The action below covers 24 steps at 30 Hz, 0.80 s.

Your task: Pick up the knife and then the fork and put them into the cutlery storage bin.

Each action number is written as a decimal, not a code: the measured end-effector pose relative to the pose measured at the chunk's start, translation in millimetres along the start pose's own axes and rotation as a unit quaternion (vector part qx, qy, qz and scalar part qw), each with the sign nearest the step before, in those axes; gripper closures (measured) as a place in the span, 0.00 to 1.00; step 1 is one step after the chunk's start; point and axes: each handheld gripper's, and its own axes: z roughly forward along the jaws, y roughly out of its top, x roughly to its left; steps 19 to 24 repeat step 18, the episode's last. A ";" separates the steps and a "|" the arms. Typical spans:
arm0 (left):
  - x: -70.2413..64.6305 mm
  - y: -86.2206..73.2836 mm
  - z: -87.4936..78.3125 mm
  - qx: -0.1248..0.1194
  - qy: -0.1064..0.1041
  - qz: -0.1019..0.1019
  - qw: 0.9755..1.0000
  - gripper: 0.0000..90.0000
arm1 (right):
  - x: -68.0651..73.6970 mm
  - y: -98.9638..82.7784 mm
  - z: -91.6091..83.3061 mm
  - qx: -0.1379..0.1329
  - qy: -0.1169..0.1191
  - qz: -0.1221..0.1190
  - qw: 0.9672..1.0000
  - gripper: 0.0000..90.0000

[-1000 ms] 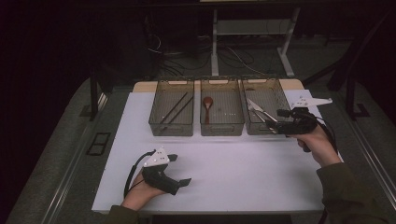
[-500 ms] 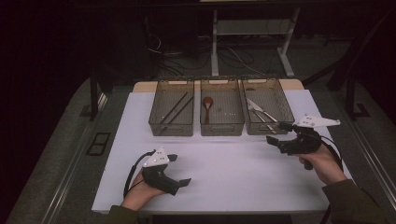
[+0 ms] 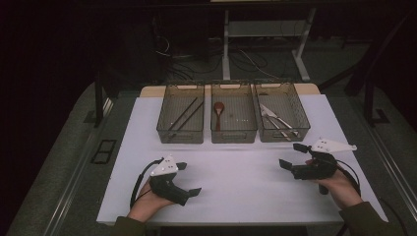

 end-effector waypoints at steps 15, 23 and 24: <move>1.0 -0.7 -0.8 0.000 0.002 -0.001 1.000 0.00 | 14.7 -31.1 -9.8 0.014 0.009 -0.009 1.000 0.15; 1.4 -0.9 -0.7 0.001 0.004 0.000 1.000 0.00 | 14.6 -31.2 -8.6 0.018 0.012 -0.011 1.000 0.15; 1.4 -0.9 -0.7 0.001 0.004 0.000 1.000 0.00 | 14.6 -31.2 -8.6 0.018 0.012 -0.011 1.000 0.15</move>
